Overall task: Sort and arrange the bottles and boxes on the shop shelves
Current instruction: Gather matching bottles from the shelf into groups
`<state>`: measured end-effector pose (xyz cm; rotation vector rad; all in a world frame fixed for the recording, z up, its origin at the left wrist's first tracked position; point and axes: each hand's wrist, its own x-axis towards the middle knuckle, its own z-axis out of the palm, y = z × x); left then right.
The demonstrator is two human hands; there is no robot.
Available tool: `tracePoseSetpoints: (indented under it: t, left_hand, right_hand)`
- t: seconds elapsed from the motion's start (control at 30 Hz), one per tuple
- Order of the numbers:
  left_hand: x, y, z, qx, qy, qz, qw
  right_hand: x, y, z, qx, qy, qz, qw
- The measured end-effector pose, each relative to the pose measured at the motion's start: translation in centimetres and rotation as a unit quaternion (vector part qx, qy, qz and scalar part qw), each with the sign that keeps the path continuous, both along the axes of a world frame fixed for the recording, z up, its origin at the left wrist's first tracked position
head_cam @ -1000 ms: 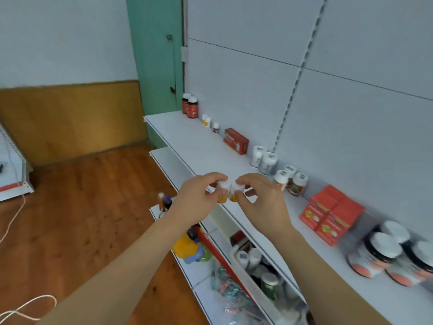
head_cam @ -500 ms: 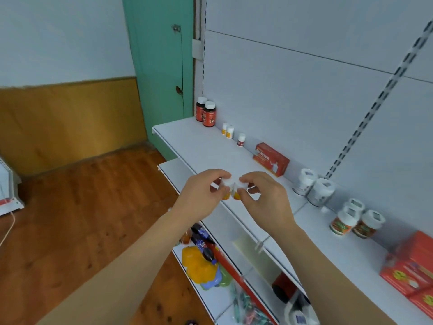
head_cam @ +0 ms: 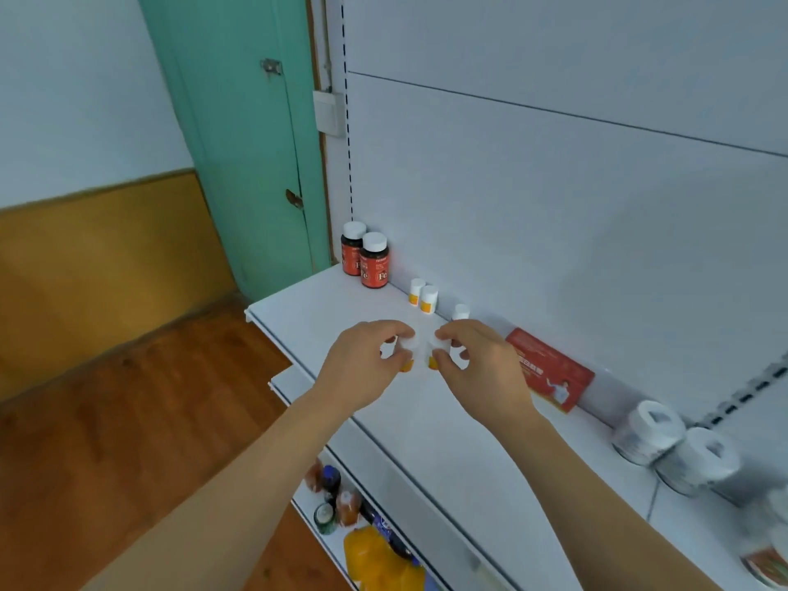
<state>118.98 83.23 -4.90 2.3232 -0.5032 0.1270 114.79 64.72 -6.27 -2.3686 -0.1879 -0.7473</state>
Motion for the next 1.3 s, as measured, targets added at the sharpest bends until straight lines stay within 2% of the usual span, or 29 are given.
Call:
tracePoseSetpoints:
  t: [0.13, 0.3, 0.53, 0.7, 0.87, 1.3]
  left_hand:
    - [6.4, 1.2, -1.3, -0.001, -0.006, -0.008, 1.0]
    - [15.0, 1.6, -3.4, 0.005, -0.018, -0.099, 0.995]
    - [23.4, 0.7, -7.1, 0.012, -0.002, -0.22, 0.975]
    - [25.8, -0.3, -9.0, -0.007, -0.009, -0.274, 0.962]
    - [27.5, -0.4, -10.3, -0.02, -0.058, -0.329, 0.942]
    - [28.1, -1.6, -11.1, -0.058, -0.096, -0.348, 0.931]
  right_hand:
    - [5.2, 1.1, -1.7, -0.004, 0.024, -0.045, 0.999]
    - [11.2, 3.3, -4.0, 0.002, 0.032, -0.133, 0.991]
    - [16.4, 6.1, -6.1, 0.017, 0.069, -0.271, 0.96]
    - [18.3, 6.6, -7.6, -0.036, 0.067, -0.304, 0.95]
    - [18.5, 6.2, -9.2, -0.077, 0.077, -0.33, 0.938]
    - [19.2, 6.5, -9.6, -0.128, 0.078, -0.374, 0.915]
